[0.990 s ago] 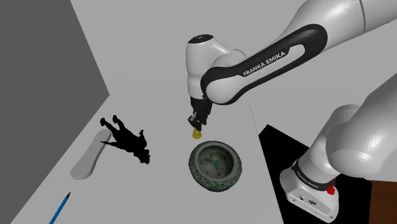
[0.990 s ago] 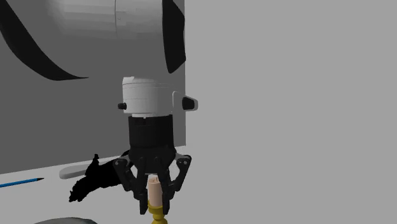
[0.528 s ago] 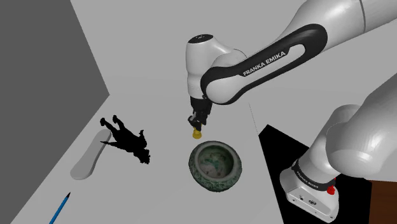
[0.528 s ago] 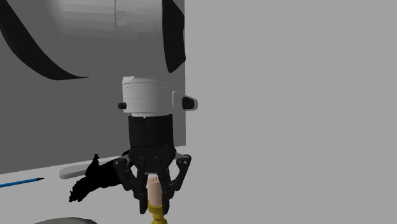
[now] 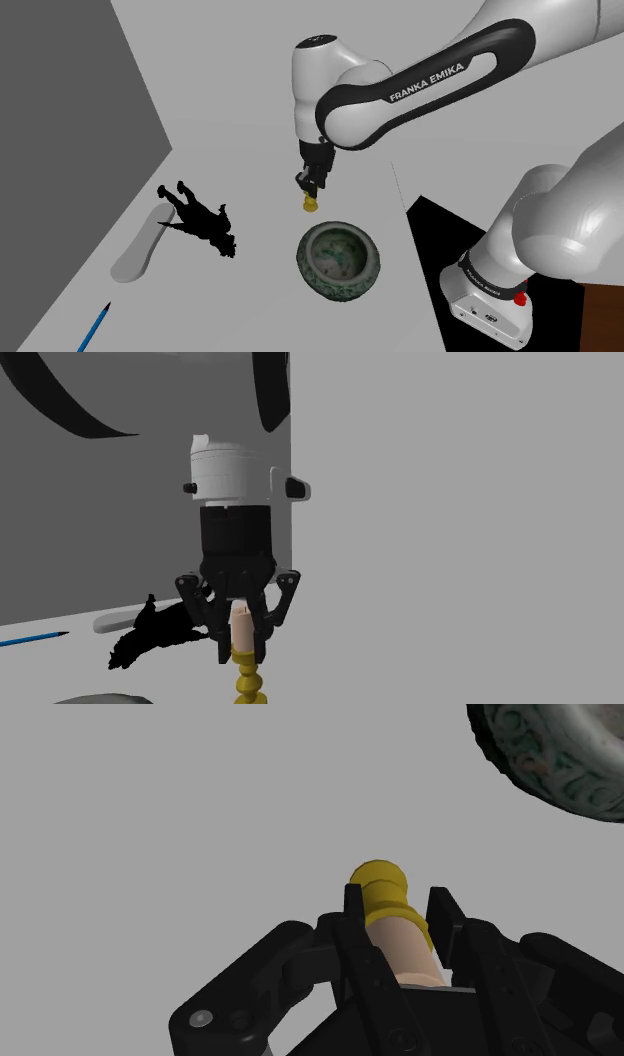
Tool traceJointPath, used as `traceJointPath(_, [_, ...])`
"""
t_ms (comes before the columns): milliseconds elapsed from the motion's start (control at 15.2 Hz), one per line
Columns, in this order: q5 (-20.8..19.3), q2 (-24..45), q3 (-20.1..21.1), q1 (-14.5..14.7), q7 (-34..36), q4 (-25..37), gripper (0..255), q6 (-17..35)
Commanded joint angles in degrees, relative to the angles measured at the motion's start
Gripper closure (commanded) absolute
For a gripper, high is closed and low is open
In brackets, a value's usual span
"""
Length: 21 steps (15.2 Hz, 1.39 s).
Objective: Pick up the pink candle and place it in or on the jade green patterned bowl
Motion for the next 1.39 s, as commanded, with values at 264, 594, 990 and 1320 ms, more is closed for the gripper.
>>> traceJointPath(264, [0.5,-2.4,-0.3,0.0,-0.5,2.6,255,-5.0])
traceJointPath(594, [0.7,-3.9,-0.6,0.0,-0.8,5.2,255,-9.1])
traceJointPath(990, [0.9,-5.3,-0.9,0.0,-1.1,8.6,255,-13.8])
traceJointPath(1320, [0.9,-6.0,-1.1,0.0,-1.2,11.8,255,-17.7])
